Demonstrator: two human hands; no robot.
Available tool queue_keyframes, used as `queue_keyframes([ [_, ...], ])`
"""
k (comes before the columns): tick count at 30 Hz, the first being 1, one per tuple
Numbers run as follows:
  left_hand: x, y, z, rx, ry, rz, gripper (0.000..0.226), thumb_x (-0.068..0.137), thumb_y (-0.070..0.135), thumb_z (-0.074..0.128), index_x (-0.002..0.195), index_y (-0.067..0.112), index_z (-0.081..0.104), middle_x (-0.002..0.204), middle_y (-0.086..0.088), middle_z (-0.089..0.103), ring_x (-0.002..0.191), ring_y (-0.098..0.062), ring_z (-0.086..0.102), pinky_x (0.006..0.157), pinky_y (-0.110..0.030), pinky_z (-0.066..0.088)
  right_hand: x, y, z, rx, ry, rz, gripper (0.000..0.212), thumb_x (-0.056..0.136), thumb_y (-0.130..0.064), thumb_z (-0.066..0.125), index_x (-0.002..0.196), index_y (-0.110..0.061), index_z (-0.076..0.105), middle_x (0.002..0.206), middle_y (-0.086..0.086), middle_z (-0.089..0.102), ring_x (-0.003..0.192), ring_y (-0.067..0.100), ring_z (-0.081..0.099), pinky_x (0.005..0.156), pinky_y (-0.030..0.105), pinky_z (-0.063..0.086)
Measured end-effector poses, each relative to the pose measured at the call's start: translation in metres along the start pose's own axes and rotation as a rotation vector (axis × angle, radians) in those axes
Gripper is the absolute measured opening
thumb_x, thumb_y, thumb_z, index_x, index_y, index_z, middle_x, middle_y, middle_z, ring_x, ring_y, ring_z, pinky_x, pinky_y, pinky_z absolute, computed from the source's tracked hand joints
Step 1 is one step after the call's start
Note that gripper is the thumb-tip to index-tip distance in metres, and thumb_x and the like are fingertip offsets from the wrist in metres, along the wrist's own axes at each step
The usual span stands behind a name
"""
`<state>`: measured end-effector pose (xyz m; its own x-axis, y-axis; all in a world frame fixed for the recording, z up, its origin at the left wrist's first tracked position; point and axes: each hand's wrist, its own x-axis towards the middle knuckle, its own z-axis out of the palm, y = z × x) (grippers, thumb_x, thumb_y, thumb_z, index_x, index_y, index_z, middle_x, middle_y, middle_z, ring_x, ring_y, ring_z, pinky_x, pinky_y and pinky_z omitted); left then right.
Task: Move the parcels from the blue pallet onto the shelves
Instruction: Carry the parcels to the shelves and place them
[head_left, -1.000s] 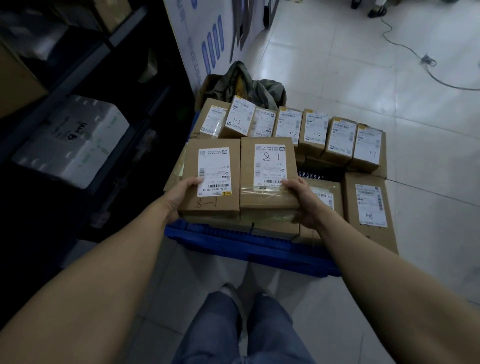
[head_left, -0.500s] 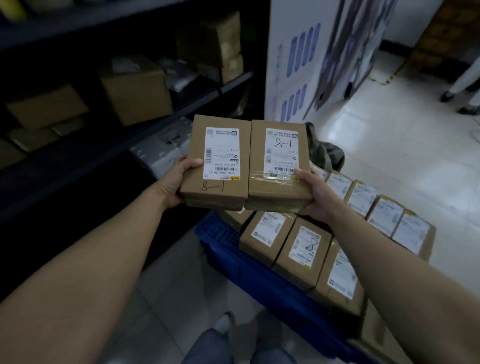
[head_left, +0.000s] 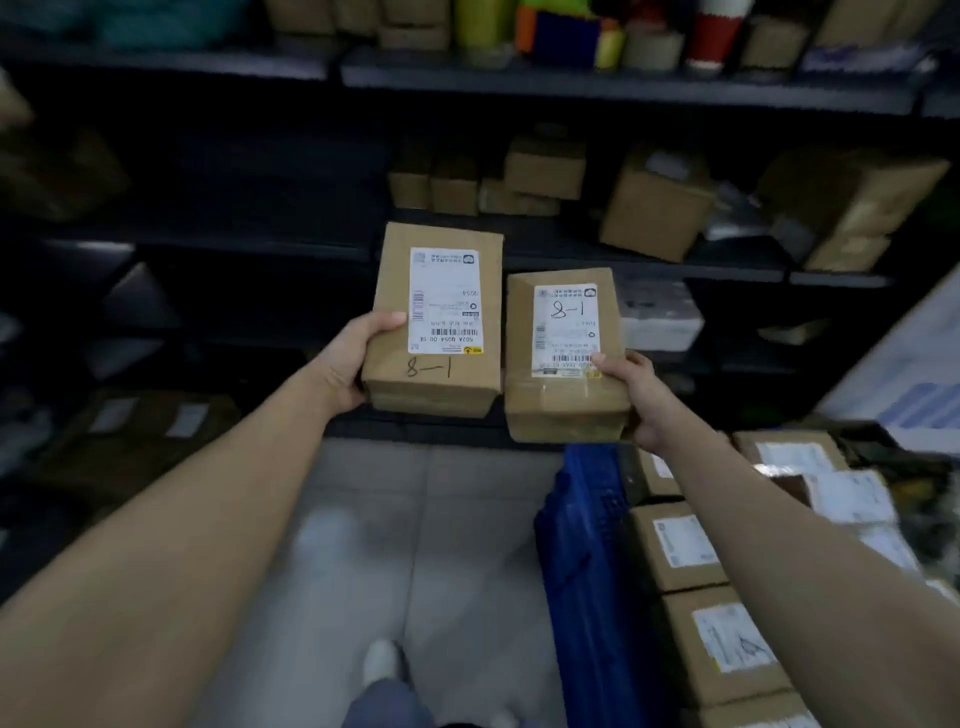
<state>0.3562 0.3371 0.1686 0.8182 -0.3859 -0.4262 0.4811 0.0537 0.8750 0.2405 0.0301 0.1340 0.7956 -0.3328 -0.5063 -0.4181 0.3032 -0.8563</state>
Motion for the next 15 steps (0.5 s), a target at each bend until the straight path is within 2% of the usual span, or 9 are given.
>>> queue_keyframes([
  [4,-0.062,0.000,-0.093,-0.092,0.223,0.058,0.029,0.083,0.039,0.058,0.102,0.019,0.069,0.095,-0.005,0.074,0.076,-0.020,0.070,0.072,-0.033,0.053,0.003,-0.005,0.104,-0.167,-0.193,-0.012,0.068,0.068,-0.047,0.077,0.124,-0.036,0.040,0.116,0.003,0.061,0.103,0.028,0.060,0.075,0.045,0.055],
  [7,-0.113,-0.007,-0.162,-0.168,0.363,0.111,0.025,0.082,0.038,0.059,0.096,0.022,0.071,0.090,-0.003,0.075,0.070,-0.018,0.071,0.065,-0.030,0.054,-0.005,-0.002,0.193,-0.258,-0.339,-0.013,0.071,0.061,-0.050,0.077,0.121,-0.039,0.041,0.116,0.001,0.062,0.105,0.028,0.061,0.082,0.051,0.054],
  [9,-0.151,-0.015,-0.209,-0.214,0.454,0.134,0.024,0.082,0.038,0.060,0.097,0.023,0.071,0.091,-0.003,0.075,0.072,-0.018,0.071,0.064,-0.030,0.056,-0.014,0.004,0.256,-0.313,-0.436,-0.003,0.071,0.060,-0.051,0.077,0.122,-0.038,0.043,0.117,0.000,0.063,0.104,0.027,0.062,0.079,0.050,0.055],
  [13,-0.237,-0.043,-0.304,-0.311,0.672,0.134,0.027,0.080,0.040,0.061,0.098,0.024,0.071,0.097,-0.005,0.073,0.080,-0.022,0.067,0.081,-0.038,0.050,-0.042,0.032,0.385,-0.425,-0.624,0.019,0.064,0.073,-0.044,0.074,0.127,-0.035,0.041,0.117,-0.001,0.062,0.100,0.024,0.063,0.063,0.040,0.055],
  [15,-0.281,-0.058,-0.346,-0.335,0.795,0.141,0.028,0.081,0.041,0.060,0.101,0.025,0.070,0.098,-0.004,0.073,0.081,-0.022,0.067,0.077,-0.036,0.051,-0.060,0.053,0.446,-0.469,-0.721,0.032,0.062,0.076,-0.041,0.073,0.129,-0.033,0.041,0.118,0.000,0.062,0.101,0.024,0.063,0.065,0.040,0.055],
])
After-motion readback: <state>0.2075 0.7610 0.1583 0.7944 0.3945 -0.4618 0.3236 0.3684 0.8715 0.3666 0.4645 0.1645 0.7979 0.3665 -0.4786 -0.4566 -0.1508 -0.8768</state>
